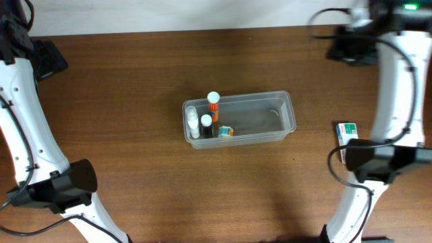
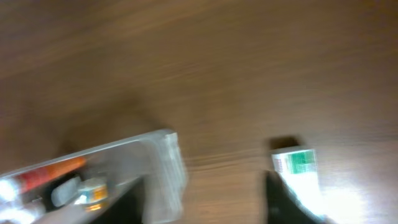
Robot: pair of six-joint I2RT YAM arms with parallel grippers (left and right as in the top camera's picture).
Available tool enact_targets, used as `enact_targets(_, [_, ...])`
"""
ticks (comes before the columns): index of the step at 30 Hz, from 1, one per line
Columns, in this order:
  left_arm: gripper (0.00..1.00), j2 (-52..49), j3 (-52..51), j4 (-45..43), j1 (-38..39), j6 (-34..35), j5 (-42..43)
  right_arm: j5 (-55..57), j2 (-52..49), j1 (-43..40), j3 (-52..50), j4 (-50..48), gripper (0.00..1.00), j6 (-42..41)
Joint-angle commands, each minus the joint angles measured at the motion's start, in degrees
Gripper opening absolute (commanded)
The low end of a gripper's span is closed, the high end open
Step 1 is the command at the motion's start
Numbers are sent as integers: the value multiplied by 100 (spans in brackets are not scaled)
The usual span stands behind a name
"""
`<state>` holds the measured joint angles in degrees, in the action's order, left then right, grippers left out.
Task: Pack container
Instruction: 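Move the right gripper to the Panadol box and grasp it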
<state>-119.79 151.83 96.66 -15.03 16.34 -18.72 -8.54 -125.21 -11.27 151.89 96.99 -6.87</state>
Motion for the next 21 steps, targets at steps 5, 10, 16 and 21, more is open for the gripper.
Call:
enact_targets(5, [100, -31, 20, 2, -20, 57, -57, 131, 170, -997, -201, 35, 97, 258])
enact_targets(10, [100, -31, 20, 2, -20, 57, -57, 151, 170, -1377, -916, 37, 98, 719])
enact_targets(16, [100, -31, 20, 2, -20, 57, -57, 170, 170, -1620, -2105, 11, 98, 1401])
enact_targets(21, [100, -31, 20, 2, -20, 57, -57, 175, 168, -1655, -3344, -501, 98, 1648])
